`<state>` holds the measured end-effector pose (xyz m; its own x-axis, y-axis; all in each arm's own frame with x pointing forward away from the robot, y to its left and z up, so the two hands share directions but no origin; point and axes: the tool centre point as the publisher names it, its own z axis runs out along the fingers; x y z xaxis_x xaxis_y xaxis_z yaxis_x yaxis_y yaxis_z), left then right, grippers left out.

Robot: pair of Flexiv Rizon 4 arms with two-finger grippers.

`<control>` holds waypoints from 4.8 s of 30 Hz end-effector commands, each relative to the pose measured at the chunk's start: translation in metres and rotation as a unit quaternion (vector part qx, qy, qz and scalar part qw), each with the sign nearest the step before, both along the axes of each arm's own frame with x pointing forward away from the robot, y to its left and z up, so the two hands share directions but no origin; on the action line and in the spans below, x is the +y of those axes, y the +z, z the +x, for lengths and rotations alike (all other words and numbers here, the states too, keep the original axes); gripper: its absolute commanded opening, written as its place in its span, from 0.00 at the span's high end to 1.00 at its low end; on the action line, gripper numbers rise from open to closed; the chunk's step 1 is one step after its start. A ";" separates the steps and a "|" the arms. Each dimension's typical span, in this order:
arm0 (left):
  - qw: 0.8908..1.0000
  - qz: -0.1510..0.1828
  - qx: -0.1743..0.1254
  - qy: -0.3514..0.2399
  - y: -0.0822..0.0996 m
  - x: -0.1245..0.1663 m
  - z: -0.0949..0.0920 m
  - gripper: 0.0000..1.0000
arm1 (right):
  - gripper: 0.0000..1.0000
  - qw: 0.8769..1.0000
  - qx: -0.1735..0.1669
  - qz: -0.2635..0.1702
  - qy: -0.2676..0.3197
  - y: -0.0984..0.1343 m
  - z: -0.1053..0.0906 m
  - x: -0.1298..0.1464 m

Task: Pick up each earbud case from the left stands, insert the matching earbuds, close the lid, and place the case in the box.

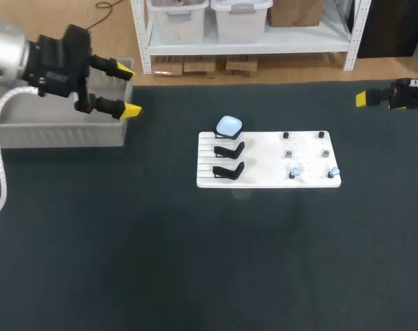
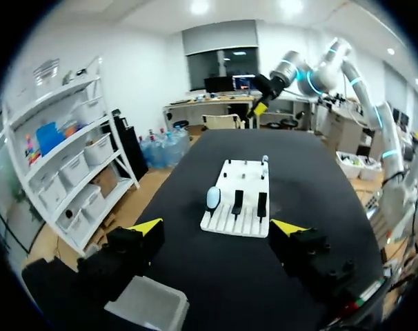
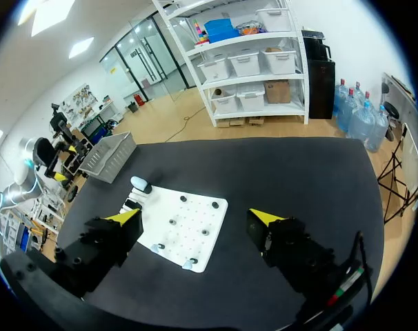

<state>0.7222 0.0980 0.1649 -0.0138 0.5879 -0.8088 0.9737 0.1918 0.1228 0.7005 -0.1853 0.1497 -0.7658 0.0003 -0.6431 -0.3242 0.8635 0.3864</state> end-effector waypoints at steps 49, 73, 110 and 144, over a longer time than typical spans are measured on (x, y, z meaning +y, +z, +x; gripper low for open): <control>0.980 -0.013 0.102 -0.168 -0.123 -0.122 0.049 0.31 | 0.00 1.000 0.000 0.000 0.000 0.000 0.000 0.000; 0.985 -0.052 0.091 -0.140 -0.145 -0.151 0.060 0.29 | 0.00 1.000 0.000 0.000 0.000 0.000 0.000 0.000; 0.985 -0.070 0.075 -0.138 -0.154 -0.168 0.071 0.55 | 0.00 1.000 0.000 0.000 0.000 0.000 0.000 0.000; 0.985 -0.083 0.056 -0.138 -0.155 -0.174 0.058 0.90 | 0.00 1.000 0.000 0.000 0.000 0.000 0.000 0.000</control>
